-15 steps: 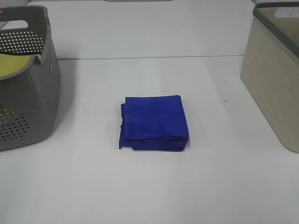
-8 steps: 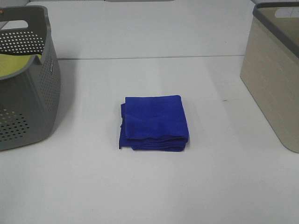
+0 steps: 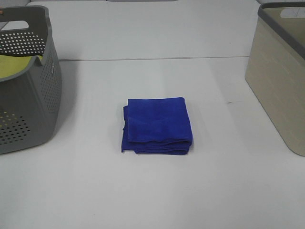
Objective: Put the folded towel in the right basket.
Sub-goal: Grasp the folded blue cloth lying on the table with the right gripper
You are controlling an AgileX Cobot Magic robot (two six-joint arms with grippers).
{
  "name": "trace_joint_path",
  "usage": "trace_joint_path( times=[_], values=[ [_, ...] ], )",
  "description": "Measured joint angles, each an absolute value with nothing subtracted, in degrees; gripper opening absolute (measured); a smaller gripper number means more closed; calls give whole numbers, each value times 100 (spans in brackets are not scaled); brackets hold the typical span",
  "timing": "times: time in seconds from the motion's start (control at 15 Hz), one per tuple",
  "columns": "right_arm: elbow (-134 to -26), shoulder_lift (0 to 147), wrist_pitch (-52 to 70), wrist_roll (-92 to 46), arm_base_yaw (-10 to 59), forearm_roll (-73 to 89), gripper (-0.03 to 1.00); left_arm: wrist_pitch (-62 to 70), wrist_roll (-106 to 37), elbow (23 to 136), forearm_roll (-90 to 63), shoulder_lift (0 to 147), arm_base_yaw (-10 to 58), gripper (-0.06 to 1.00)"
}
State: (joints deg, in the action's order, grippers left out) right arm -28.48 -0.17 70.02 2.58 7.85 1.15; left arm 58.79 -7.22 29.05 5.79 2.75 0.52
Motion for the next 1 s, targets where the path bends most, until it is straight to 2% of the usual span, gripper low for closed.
trace_joint_path(
  times=[1.0],
  values=[
    [-2848,-17,7002,264,785,115,86,5879,-722,2905,579,275,52,99]
  ],
)
